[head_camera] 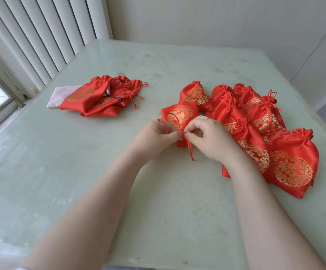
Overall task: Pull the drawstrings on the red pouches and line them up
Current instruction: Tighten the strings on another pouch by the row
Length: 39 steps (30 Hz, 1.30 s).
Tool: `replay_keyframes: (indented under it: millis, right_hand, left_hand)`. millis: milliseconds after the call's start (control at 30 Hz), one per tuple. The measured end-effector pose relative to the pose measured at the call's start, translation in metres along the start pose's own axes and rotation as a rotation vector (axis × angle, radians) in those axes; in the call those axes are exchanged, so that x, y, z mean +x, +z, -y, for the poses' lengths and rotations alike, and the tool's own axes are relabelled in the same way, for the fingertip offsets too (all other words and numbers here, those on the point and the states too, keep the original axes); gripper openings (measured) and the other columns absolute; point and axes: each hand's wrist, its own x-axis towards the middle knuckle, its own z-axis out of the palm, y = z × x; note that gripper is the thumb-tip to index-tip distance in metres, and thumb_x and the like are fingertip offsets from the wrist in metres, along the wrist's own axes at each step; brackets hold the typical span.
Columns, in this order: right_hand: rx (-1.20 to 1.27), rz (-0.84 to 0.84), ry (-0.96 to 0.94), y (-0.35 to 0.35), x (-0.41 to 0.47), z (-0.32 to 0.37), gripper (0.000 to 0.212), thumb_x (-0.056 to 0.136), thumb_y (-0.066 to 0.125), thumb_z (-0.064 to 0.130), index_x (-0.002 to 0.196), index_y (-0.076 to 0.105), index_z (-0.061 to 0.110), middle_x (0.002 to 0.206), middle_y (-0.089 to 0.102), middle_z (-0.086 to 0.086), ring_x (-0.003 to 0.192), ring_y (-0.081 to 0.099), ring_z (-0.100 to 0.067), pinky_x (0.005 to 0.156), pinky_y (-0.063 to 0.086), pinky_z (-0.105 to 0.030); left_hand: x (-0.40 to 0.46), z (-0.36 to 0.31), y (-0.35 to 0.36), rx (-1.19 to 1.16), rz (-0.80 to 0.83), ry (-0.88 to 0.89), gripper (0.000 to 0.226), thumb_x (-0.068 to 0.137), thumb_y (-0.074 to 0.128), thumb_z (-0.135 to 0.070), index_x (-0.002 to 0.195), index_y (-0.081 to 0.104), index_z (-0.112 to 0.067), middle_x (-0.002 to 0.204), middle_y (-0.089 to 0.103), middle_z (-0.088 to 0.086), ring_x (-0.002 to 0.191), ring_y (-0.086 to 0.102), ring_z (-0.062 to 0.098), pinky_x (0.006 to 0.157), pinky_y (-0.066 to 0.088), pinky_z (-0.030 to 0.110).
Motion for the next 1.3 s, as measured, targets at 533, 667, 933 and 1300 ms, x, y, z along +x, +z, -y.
replay_keyframes:
  millis: [533, 667, 933, 1300]
  right_hand:
    - [0.538, 0.058, 0.34, 0.003, -0.002, 0.015, 0.03, 0.091, 0.05, 0.007, 0.063, 0.057, 0.014, 0.057, 0.055, 0.006, 0.045, 0.046, 0.005, 0.046, 0.032, -0.007]
    - [0.669, 0.036, 0.368, 0.006, -0.002, 0.017, 0.015, 0.09, 0.054, 0.007, 0.08, 0.059, 0.016, 0.057, 0.056, 0.005, 0.04, 0.047, 0.005, 0.042, 0.031, -0.008]
    - [0.692, 0.065, 0.382, 0.004, -0.002, 0.011, 0.017, 0.086, 0.06, 0.008, 0.072, 0.063, 0.017, 0.049, 0.058, 0.013, 0.048, 0.043, -0.002, 0.045, 0.031, -0.012]
    - [-0.1, -0.065, -0.002, -0.006, -0.002, 0.0, 0.014, 0.084, 0.056, 0.011, 0.07, 0.056, 0.012, 0.069, 0.052, 0.004, 0.065, 0.047, -0.013, 0.065, 0.038, -0.028]
  left_hand:
    - [0.001, 0.007, 0.0, 0.498, -0.229, 0.488, 0.017, 0.078, 0.058, -0.018, 0.082, 0.07, -0.006, 0.092, 0.064, 0.01, 0.057, 0.057, 0.028, 0.055, 0.052, 0.037]
    - [0.0, 0.007, -0.002, 0.493, -0.24, 0.542, 0.024, 0.083, 0.054, -0.027, 0.084, 0.07, -0.01, 0.094, 0.064, 0.008, 0.054, 0.058, 0.026, 0.05, 0.052, 0.038]
    - [0.004, 0.011, -0.003, 0.421, -0.265, 0.605, 0.018, 0.083, 0.059, -0.022, 0.086, 0.075, -0.012, 0.09, 0.064, 0.006, 0.055, 0.052, 0.017, 0.054, 0.048, 0.026]
    - [0.004, 0.009, 0.001, 0.168, -0.196, 0.455, 0.017, 0.078, 0.061, -0.022, 0.074, 0.07, -0.008, 0.08, 0.056, -0.01, 0.064, 0.057, 0.006, 0.065, 0.048, 0.023]
